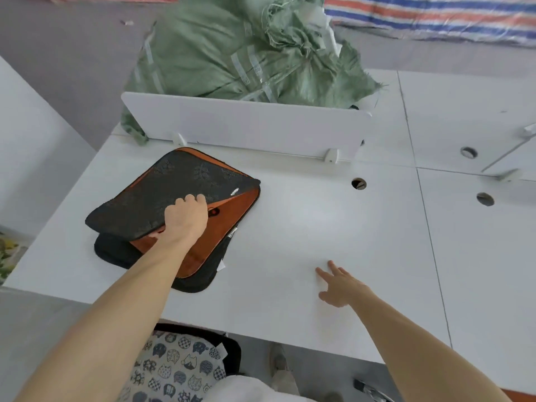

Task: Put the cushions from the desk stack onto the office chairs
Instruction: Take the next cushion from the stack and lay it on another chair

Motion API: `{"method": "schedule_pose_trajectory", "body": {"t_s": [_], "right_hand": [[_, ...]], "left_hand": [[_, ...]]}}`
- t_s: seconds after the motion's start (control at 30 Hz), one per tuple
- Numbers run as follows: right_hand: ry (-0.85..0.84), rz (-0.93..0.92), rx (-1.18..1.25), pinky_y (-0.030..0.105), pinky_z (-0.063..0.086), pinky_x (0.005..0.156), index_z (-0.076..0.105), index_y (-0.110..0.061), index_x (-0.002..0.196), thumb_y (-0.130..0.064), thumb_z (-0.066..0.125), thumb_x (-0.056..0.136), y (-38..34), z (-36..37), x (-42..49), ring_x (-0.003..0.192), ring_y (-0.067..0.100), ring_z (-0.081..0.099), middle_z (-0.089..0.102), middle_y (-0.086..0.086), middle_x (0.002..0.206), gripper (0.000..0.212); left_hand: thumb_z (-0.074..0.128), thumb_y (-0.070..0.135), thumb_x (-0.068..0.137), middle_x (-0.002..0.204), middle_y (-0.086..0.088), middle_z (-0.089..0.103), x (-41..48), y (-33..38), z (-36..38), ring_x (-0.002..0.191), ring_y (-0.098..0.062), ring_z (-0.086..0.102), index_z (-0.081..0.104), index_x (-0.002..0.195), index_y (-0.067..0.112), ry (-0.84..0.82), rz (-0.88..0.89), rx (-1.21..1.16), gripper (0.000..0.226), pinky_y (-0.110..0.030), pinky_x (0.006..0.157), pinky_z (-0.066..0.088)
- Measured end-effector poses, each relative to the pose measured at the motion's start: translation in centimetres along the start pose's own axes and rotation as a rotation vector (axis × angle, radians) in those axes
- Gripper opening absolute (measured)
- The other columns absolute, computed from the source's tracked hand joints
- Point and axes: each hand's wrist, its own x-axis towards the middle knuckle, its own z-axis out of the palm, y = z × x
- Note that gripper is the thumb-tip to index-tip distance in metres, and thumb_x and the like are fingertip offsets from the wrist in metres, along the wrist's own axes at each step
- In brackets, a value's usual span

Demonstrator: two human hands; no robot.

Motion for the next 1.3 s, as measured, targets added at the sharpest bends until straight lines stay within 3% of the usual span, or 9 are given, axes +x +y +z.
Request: {"method": "schedule_pose_trajectory", "body": {"t_s": [0.2, 0.43, 0.53, 0.6, 0.7, 0.83, 1.0, 1.1, 1.3], "right_hand": [[-0.013, 0.038, 0.112, 0.041, 0.030, 0.118, 0.028, -0.030, 0.159, -0.052, 0.041, 0.101, -0.7, -2.0, -2.4, 0.150, 0.022, 0.031, 0.024, -0.005, 0.166, 0.063], [0.037, 0.119, 1.182, 0.046, 0.045, 0.106, 0.045, -0.023, 0.144, -0.083, 0.035, 0.088, -0.2, -3.6, -4.5, 0.123, 0.027, 0.056, 0.058, 0.007, 0.135, 0.082], [-0.126, -0.002, 1.656, 0.046, 0.049, 0.102, 0.060, -0.023, 0.129, -0.078, 0.045, 0.090, 1.3, -3.2, -5.2, 0.117, 0.032, 0.064, 0.067, 0.010, 0.126, 0.070], [-0.136, -0.044, 1.822, 0.051, 0.051, 0.103, 0.065, -0.019, 0.130, -0.065, 0.061, 0.091, 2.2, -2.4, -5.3, 0.115, 0.037, 0.068, 0.071, 0.014, 0.124, 0.061], [0.308, 0.234, 1.616, 0.044, 0.061, 0.079, 0.061, -0.005, 0.123, -0.045, 0.079, 0.084, 3.7, -0.2, -4.9, 0.087, 0.031, 0.073, 0.074, 0.012, 0.101, 0.058], [0.651, 0.320, 1.153, 0.040, 0.058, 0.078, 0.045, -0.019, 0.126, -0.035, 0.068, 0.094, 4.6, 2.4, -5.7, 0.089, 0.023, 0.063, 0.065, 0.005, 0.117, 0.043], [0.649, 0.301, 0.906, 0.027, 0.051, 0.061, 0.046, -0.020, 0.127, -0.032, 0.059, 0.100, 5.4, 5.8, -5.5, 0.082, 0.016, 0.060, 0.066, 0.004, 0.119, 0.032], [0.578, 0.391, 0.862, 0.039, 0.058, 0.079, 0.040, -0.015, 0.137, -0.028, 0.062, 0.098, 6.3, 8.0, -5.3, 0.101, 0.028, 0.064, 0.060, 0.011, 0.131, 0.047], [0.529, 0.542, 0.771, 0.053, 0.041, 0.109, 0.021, -0.011, 0.156, -0.033, 0.067, 0.093, 6.6, 9.8, -4.7, 0.141, 0.038, 0.035, 0.034, 0.017, 0.155, 0.081]], "left_hand": [[0.043, 0.019, 0.100, 0.114, -0.012, 0.060, -1.3, 2.5, -9.3, 0.099, -0.033, 0.062, 0.044, 0.127, 0.009, 0.252, 0.072, -0.363, 0.029, -0.040, 0.065, 0.042], [0.033, 0.022, 0.104, 0.098, -0.003, 0.058, -3.0, 6.0, -14.0, 0.100, -0.028, 0.055, 0.058, 0.109, 0.007, 0.125, -0.038, -1.391, 0.030, -0.035, 0.079, 0.036], [0.035, 0.019, 0.102, 0.099, -0.006, 0.060, -3.3, 6.8, -11.0, 0.103, -0.031, 0.057, 0.060, 0.101, 0.007, 0.045, -0.177, -1.586, 0.027, -0.035, 0.076, 0.038], [0.034, 0.019, 0.104, 0.120, -0.012, 0.060, -4.0, 7.2, -7.5, 0.107, -0.031, 0.053, 0.058, 0.113, 0.005, -0.036, -0.302, -1.566, 0.030, -0.037, 0.086, 0.038], [0.033, 0.026, 0.106, 0.145, -0.014, 0.049, -5.9, 7.6, -0.6, 0.128, -0.037, 0.046, 0.046, 0.143, 0.006, -0.193, -0.425, -1.403, 0.045, -0.046, 0.108, 0.035], [0.031, 0.027, 0.108, 0.153, -0.017, 0.041, -9.3, 8.9, 7.0, 0.136, -0.038, 0.043, 0.033, 0.153, 0.005, -0.359, -0.450, -1.207, 0.050, -0.046, 0.108, 0.038], [0.032, 0.026, 0.108, 0.144, -0.019, 0.050, -12.9, 10.7, 11.9, 0.124, -0.037, 0.054, 0.036, 0.148, 0.003, -0.486, -0.417, -1.071, 0.046, -0.043, 0.096, 0.046], [0.041, 0.025, 0.105, 0.137, -0.018, 0.051, -13.8, 10.7, 13.0, 0.113, -0.037, 0.058, 0.039, 0.141, 0.006, -0.446, -0.427, -1.043, 0.041, -0.047, 0.092, 0.051], [0.052, 0.034, 0.099, 0.154, -0.012, 0.031, -12.8, 10.2, 12.8, 0.140, -0.032, 0.033, 0.030, 0.150, 0.017, -0.311, -0.305, -0.968, 0.058, -0.050, 0.105, 0.041]]}}
